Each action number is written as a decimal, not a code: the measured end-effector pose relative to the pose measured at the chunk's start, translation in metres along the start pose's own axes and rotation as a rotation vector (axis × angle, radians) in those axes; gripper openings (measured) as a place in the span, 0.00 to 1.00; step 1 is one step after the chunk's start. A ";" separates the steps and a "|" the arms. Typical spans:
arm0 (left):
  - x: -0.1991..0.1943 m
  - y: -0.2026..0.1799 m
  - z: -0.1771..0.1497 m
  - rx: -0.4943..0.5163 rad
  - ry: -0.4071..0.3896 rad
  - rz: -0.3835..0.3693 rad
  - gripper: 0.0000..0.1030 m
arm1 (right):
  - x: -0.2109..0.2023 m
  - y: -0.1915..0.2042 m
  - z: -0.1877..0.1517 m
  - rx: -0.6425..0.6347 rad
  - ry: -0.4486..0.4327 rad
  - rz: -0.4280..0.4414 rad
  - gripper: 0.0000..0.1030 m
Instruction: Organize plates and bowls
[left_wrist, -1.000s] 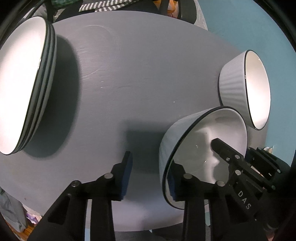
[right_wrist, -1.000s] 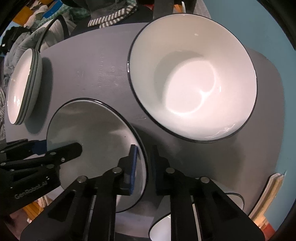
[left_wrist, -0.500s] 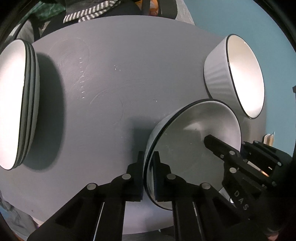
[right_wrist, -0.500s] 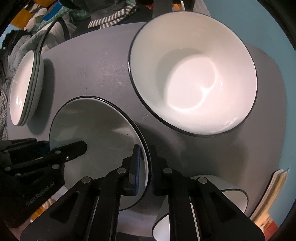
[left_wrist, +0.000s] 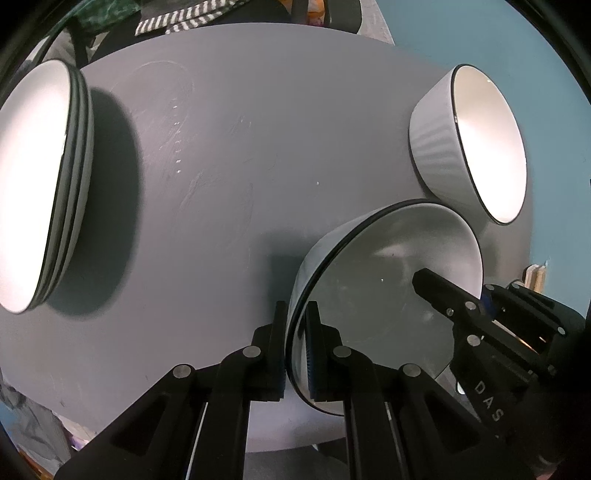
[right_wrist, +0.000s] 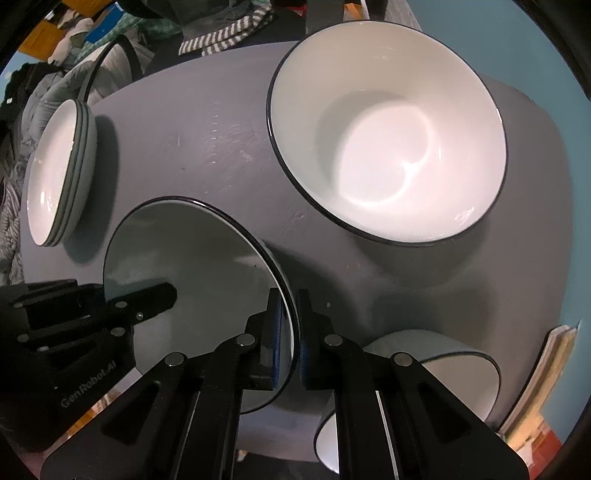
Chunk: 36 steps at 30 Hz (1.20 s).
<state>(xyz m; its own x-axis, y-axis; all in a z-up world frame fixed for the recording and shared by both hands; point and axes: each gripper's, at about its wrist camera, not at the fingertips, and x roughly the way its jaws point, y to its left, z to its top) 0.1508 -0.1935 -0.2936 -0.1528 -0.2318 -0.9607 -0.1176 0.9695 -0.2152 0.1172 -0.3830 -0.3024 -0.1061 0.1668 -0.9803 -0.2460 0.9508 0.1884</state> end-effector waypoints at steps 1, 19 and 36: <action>-0.001 -0.001 0.001 -0.003 0.000 -0.003 0.08 | -0.001 -0.002 -0.002 0.000 0.001 0.000 0.07; -0.046 -0.020 -0.016 0.050 -0.062 -0.010 0.08 | -0.055 0.013 0.010 -0.003 -0.042 -0.041 0.07; -0.070 -0.057 0.024 0.162 -0.119 -0.004 0.08 | -0.086 -0.018 0.031 0.062 -0.099 -0.053 0.07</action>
<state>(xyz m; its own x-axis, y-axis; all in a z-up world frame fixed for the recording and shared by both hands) 0.1917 -0.2310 -0.2179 -0.0343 -0.2336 -0.9717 0.0429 0.9710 -0.2350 0.1608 -0.4067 -0.2237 0.0018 0.1377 -0.9905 -0.1885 0.9728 0.1349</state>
